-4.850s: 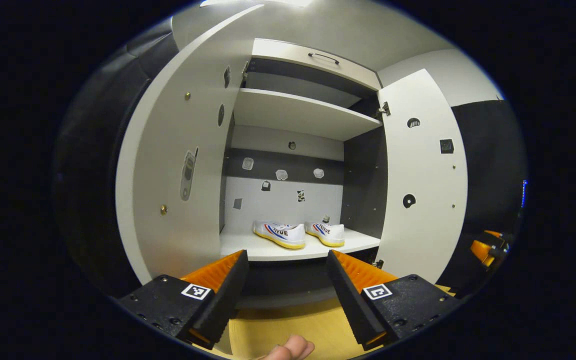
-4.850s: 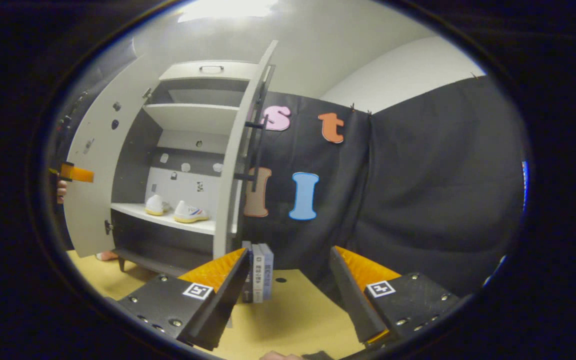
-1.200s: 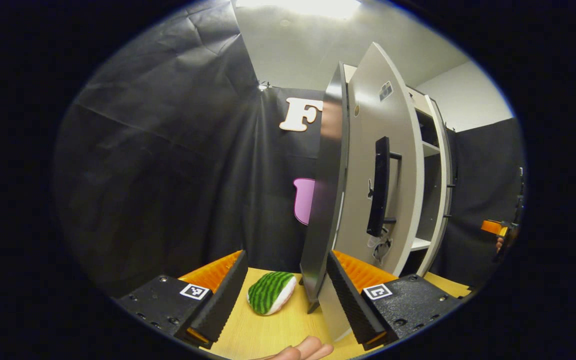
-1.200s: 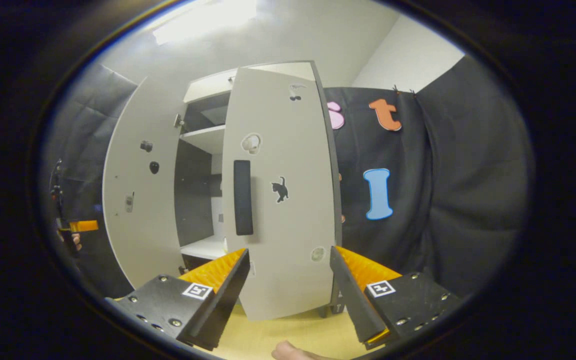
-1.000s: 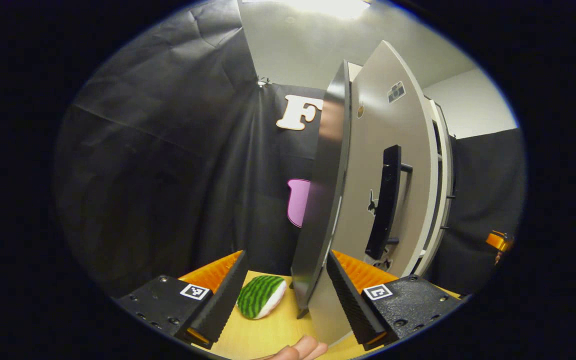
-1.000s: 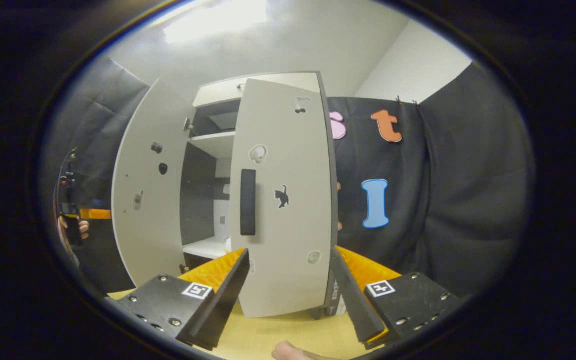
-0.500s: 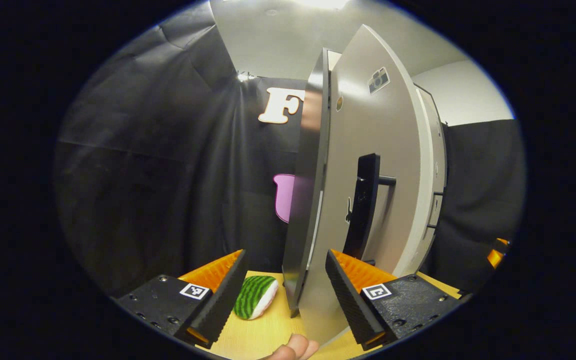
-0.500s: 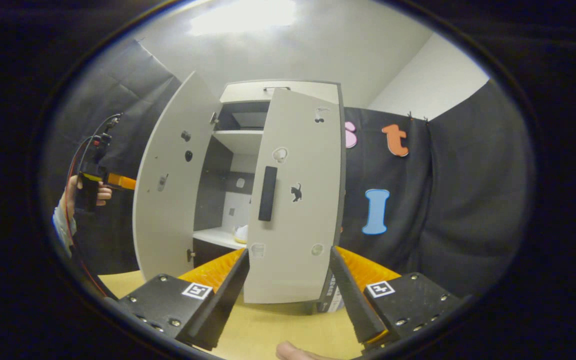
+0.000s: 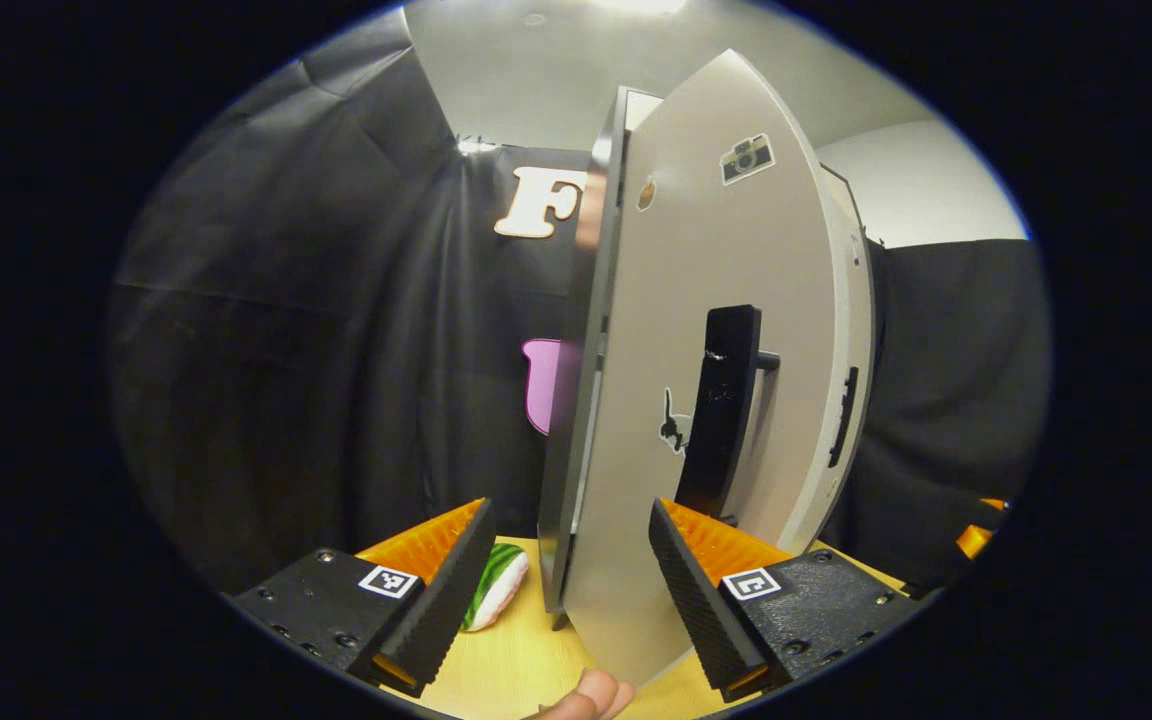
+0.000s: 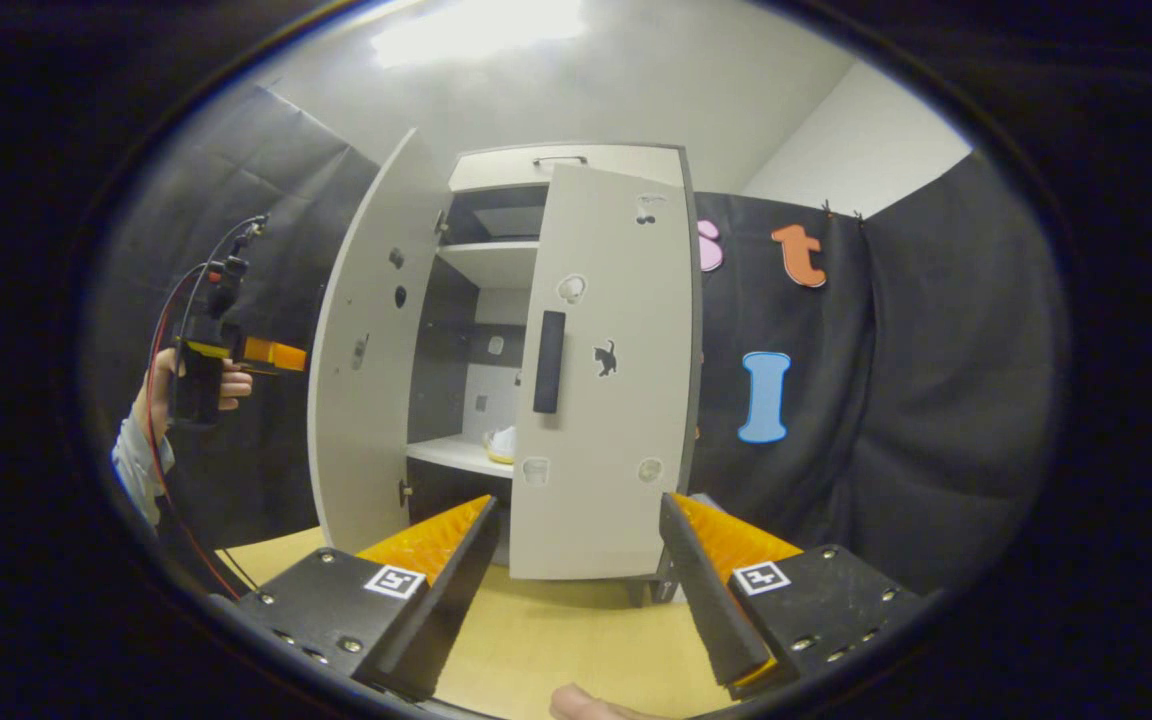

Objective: Grab one shoe with the right hand and put it into the shoe cabinet, grab the other shoe with the left hand and put it into the shoe cabinet; then close the right door with the right hand and the left door with the left hand.

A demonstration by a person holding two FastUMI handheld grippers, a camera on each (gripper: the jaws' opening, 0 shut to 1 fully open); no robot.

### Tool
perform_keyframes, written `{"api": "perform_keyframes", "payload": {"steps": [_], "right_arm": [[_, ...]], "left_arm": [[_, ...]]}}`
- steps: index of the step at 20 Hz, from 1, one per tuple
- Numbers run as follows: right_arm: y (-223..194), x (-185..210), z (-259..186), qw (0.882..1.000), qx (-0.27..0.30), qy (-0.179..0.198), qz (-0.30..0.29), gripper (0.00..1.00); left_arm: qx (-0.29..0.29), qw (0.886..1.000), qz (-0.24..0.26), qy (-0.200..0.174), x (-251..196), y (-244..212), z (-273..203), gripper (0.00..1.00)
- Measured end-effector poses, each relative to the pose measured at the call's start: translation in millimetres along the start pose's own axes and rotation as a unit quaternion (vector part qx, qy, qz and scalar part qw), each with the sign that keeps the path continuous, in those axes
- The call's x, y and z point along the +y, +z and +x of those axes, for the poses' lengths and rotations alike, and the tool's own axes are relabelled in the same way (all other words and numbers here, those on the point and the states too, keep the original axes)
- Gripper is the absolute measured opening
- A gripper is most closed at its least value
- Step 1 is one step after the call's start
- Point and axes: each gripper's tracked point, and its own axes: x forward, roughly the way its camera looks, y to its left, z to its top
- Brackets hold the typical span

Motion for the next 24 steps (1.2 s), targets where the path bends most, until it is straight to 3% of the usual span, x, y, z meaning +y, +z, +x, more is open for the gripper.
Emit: {"api": "perform_keyframes", "payload": {"steps": [1,7,8,9,10,11,13,15,17,20,21,22,23,24], "right_arm": [[0.1,-4.1,-1.8,1.0,-0.001,-0.004,0.0,0.96],[-2.3,-16.4,-6.9,1.0,-0.001,-0.019,-0.001,0.96],[-3.5,-16.6,-7.4,1.0,0.0,-0.019,-0.001,0.96],[-5.2,-16.3,-7.0,1.0,0.002,-0.019,0.0,0.94],[-6.0,-17.5,-6.7,1.0,0.003,-0.019,0.001,0.96],[-7.2,-17.4,-4.4,1.0,0.004,-0.019,0.003,0.96],[-8.1,-18.1,-2.6,1.0,0.005,-0.021,0.006,0.96],[-7.8,-17.7,0.1,1.0,0.006,-0.024,0.008,0.96],[-9.5,-17.2,1.9,1.0,0.006,-0.028,0.011,0.96],[-13.2,-15.6,6.6,0.999,0.009,-0.035,0.015,0.96],[-14.6,-15.8,7.5,0.999,0.01,-0.04,0.015,0.96],[-14.5,-16.4,10.0,0.999,0.01,-0.044,0.017,0.94],[-14.0,-17.5,12.1,0.999,0.009,-0.048,0.017,0.94],[-13.5,-18.0,13.2,0.998,0.008,-0.052,0.019,0.96]], "left_arm": [[-0.001,1.0,0.001,-0.002,-3.3,0.7,-0.5,0.95],[-0.008,1.0,0.008,-0.002,-26.9,-1.0,3.2,0.9],[-0.01,1.0,0.013,0.0,-28.6,-2.5,5.0,1.0],[-0.01,1.0,0.018,0.002,-31.4,-3.7,7.6,1.0],[-0.01,1.0,0.022,0.005,-32.2,-5.8,11.1,0.9],[-0.007,1.0,0.026,0.011,-32.8,-7.6,15.0,1.0],[-0.002,0.999,0.03,0.02,-33.7,-8.1,19.1,0.9],[-0.004,0.999,0.029,0.02,-38.5,-7.9,20.9,0.95],[-0.004,1.0,0.025,0.012,-47.1,-9.0,25.1,0.9],[0.0,1.0,0.009,-0.013,-74.4,-14.4,40.7,0.91],[0.0,1.0,0.005,-0.023,-86.2,-16.2,48.2,0.95],[0.003,0.999,0.006,-0.036,-98.3,-24.2,56.2,0.9],[0.015,0.999,0.006,-0.048,-108.2,-34.7,60.3,0.95],[0.019,0.999,0.007,-0.041,-111.6,-43.5,63.9,0.92]]}}
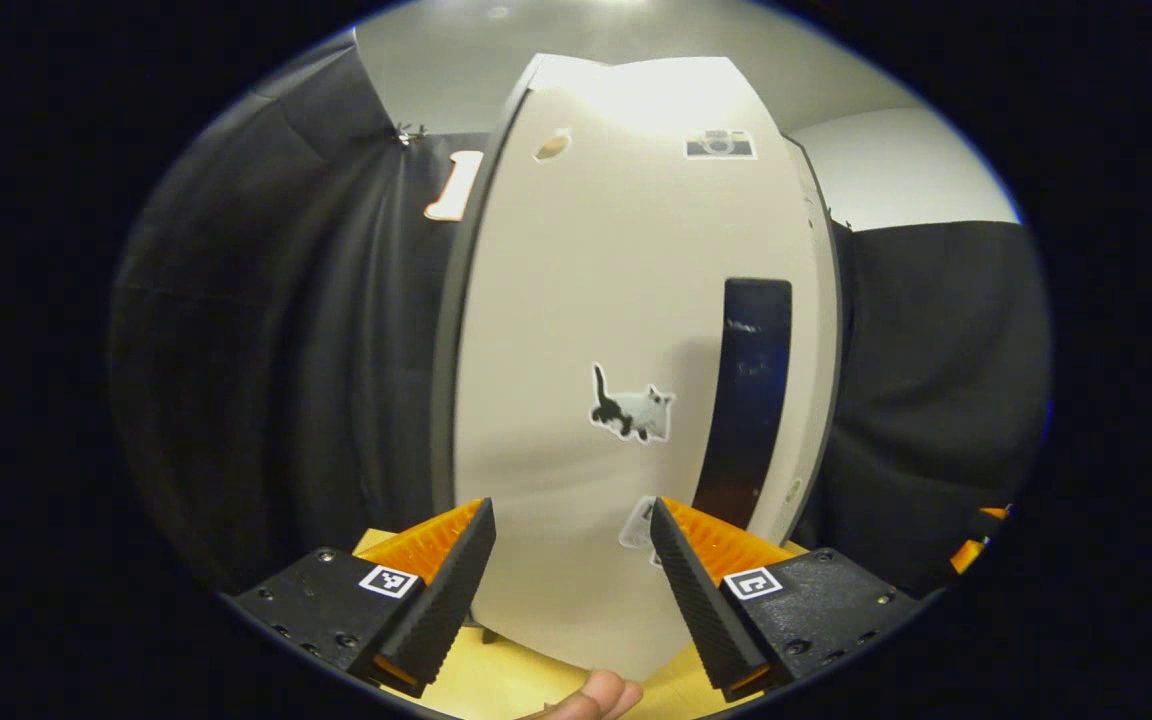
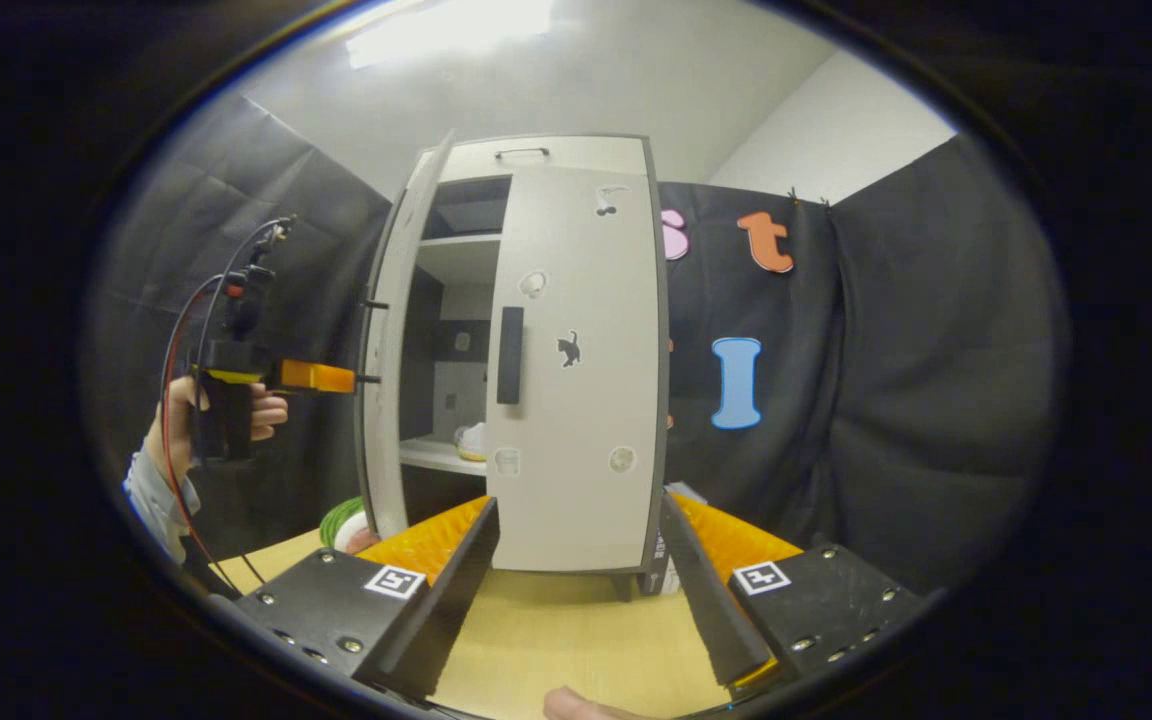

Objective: Grab one shoe with the right hand and put it into the shoe cabinet, grab the other shoe with the left hand and put it into the shoe cabinet; then close the right door with the right hand and the left door with the left hand.

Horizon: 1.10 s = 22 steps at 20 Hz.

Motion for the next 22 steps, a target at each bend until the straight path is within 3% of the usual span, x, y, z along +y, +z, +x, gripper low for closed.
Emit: {"api": "perform_keyframes", "payload": {"steps": [1,8,11,18,21,22], "right_arm": [[-0.3,0.5,1.8,1.0,0.0,-0.002,0.002,0.96],[-4.7,9.4,11.0,1.0,0.004,0.0,0.011,0.96],[-9.5,11.0,6.4,1.0,0.006,-0.001,0.019,0.96],[-13.4,23.6,-12.8,0.999,0.002,0.013,0.047,0.96],[-18.6,21.5,-28.5,0.998,0.001,0.001,0.055,0.96],[-16.4,20.4,-32.4,0.998,-0.002,-0.003,0.055,0.96]], "left_arm": [[0.006,1.0,0.004,0.01,-1.5,-8.9,2.9,0.96],[0.002,1.0,0.024,0.011,-20.7,-35.3,-24.1,0.96],[-0.007,0.999,0.034,0.03,-17.5,-33.0,-47.7,1.0],[-0.001,0.999,0.013,0.044,-10.1,-51.2,-91.1,0.97],[-0.03,0.998,0.012,0.052,-6.2,-41.7,-108.4,0.94],[-0.035,0.998,0.014,0.056,-4.8,-41.3,-115.9,0.97]]}}
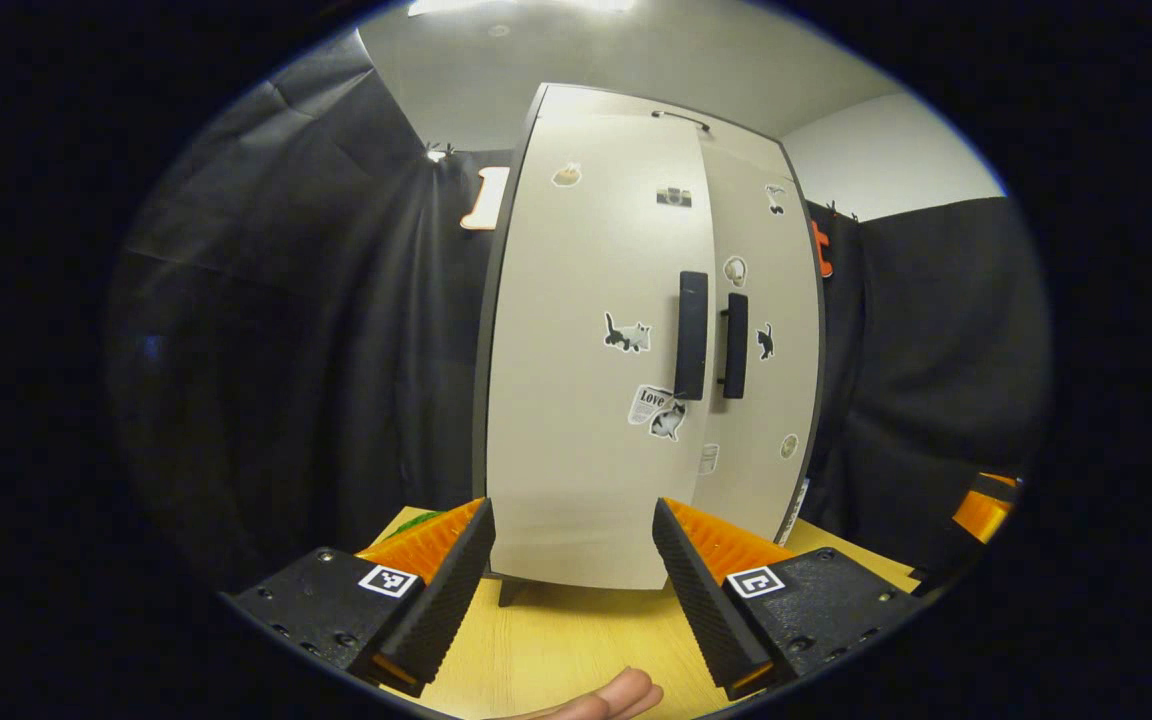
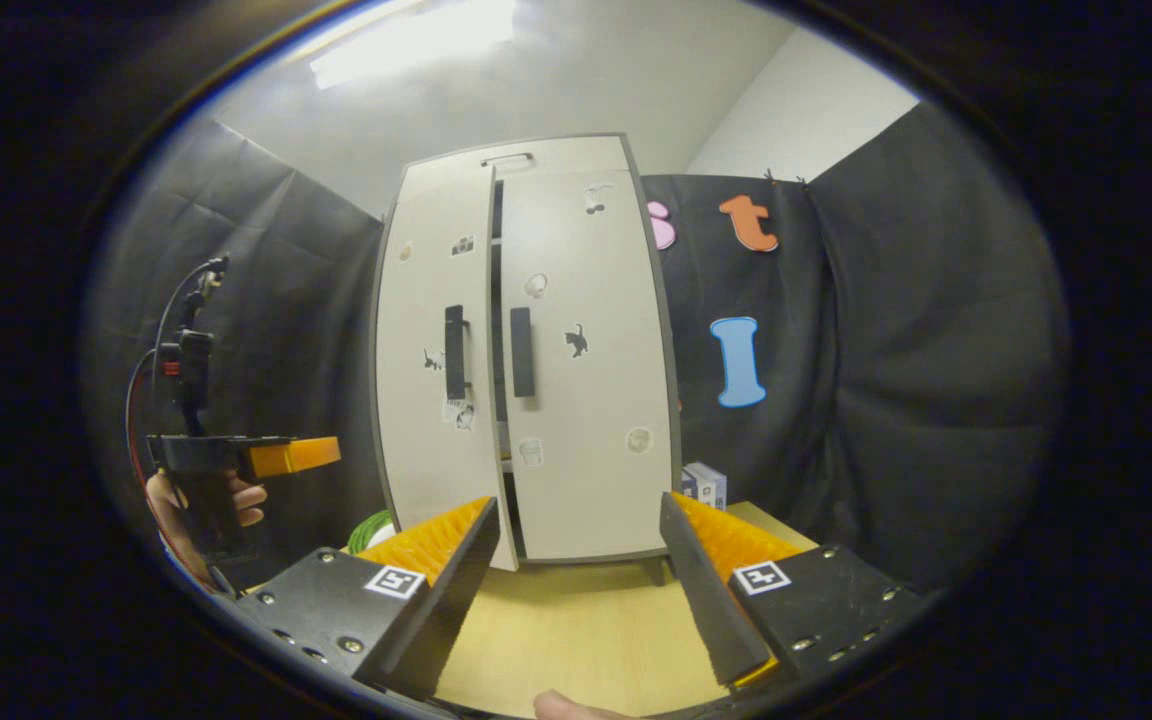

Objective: Grab one shoe with the right hand and put it into the shoe cabinet, grab the other shoe with the left hand and put it into the shoe cabinet; then close the right door with the right hand and the left door with the left hand.

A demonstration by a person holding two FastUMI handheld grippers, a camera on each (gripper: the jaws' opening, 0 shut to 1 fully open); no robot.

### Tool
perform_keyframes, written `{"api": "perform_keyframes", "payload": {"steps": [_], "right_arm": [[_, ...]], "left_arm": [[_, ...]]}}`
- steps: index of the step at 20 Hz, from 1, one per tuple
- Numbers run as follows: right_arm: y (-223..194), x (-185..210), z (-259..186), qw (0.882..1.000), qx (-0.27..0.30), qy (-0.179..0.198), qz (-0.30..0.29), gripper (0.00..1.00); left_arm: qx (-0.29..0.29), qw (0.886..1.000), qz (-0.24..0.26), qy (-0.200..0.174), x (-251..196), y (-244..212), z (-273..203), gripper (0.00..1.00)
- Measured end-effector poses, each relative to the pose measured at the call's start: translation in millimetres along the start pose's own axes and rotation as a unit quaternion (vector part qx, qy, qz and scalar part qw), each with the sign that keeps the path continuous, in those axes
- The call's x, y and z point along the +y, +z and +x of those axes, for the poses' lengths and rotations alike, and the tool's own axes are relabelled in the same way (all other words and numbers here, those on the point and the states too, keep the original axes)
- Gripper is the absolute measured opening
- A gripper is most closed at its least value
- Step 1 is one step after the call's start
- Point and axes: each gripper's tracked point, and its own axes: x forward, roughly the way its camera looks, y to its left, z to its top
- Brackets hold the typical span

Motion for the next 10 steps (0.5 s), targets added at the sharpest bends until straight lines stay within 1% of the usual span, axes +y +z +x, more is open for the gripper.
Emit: {"api": "perform_keyframes", "payload": {"steps": [2,3,5,6,7,8,10], "right_arm": [[9.9,-5.6,-7.3,1.0,-0.012,-0.016,-0.005,0.94],[13.9,-5.9,-10.1,1.0,-0.017,-0.022,-0.009,0.96],[22.2,-1.2,-13.7,0.999,-0.029,-0.022,-0.016,0.96],[25.0,3.4,-14.7,0.999,-0.033,-0.016,-0.021,0.96],[24.2,5.7,-14.1,0.999,-0.033,-0.013,-0.022,0.96],[24.7,6.1,-15.1,0.999,-0.034,-0.013,-0.021,0.96],[24.5,7.8,-17.3,0.999,-0.033,-0.012,-0.021,0.95]], "left_arm": [[0.002,1.0,0.009,0.01,5.1,-0.5,-19.2,0.96],[0.004,1.0,0.018,0.018,9.0,-0.1,-28.3,0.96],[-0.003,0.999,0.033,0.034,13.0,7.0,-40.2,0.97],[-0.007,0.999,0.033,0.033,10.3,10.4,-45.8,0.97],[-0.011,0.999,0.034,0.025,5.0,13.0,-51.5,0.94],[-0.011,0.999,0.035,0.02,1.3,12.8,-57.8,0.96],[-0.009,0.999,0.028,0.019,-1.6,11.5,-67.5,0.96]]}}
